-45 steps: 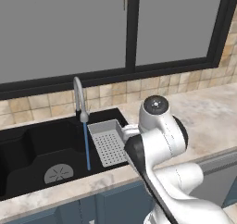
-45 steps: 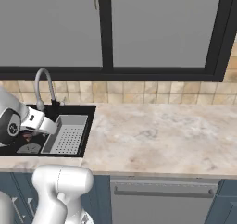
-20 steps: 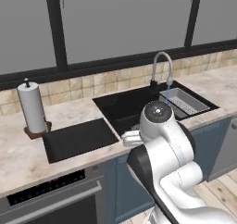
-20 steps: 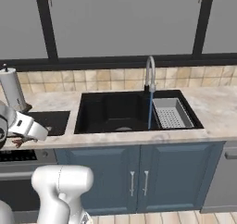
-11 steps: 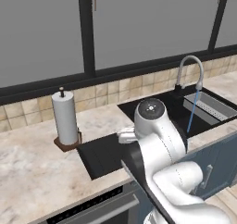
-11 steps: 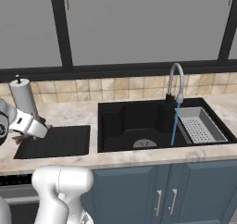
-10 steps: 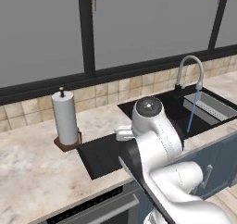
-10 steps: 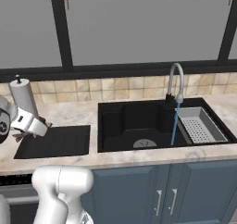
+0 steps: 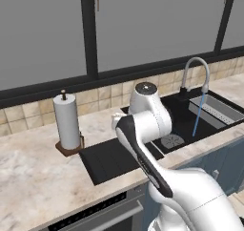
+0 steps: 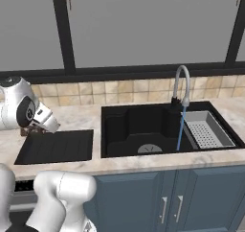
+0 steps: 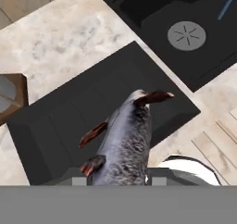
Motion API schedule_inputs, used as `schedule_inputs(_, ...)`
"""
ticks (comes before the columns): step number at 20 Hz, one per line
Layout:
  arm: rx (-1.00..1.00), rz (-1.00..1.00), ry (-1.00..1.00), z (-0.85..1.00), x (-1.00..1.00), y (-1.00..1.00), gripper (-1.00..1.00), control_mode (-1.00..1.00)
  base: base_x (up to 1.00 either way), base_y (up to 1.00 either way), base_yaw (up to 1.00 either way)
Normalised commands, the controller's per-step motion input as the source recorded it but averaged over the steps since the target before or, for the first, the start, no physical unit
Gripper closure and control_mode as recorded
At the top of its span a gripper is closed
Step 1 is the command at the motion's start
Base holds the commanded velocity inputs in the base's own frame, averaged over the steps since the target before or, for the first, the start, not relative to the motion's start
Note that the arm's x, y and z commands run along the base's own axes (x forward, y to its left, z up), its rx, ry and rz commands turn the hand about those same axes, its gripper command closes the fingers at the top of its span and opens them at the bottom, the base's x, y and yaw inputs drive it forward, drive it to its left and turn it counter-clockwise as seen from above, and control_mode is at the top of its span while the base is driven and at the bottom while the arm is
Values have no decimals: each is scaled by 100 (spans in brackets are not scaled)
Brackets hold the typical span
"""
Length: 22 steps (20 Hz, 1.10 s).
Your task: Take the fish out of the fridge, briefly rinse it in the sink, and place it on the tray next to the sink.
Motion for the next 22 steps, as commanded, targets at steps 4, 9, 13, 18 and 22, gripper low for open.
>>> schedule_inputs(4, 0, -4, 13, -86, 40, 0, 100, -100, 0, 0, 0)
schedule_inputs(9, 0, -3, 11, -84, 38, 0, 100, -100, 0, 0, 0)
schedule_inputs(13, 0, -3, 5, -50, 73, 7, 100, -100, 0, 0, 0)
schedule_inputs(18, 0, -1, 2, -35, 78, 16, 100, -100, 0, 0, 0)
schedule_inputs(22, 0, 0, 11, -53, 19, 4, 100, -100, 0, 0, 0)
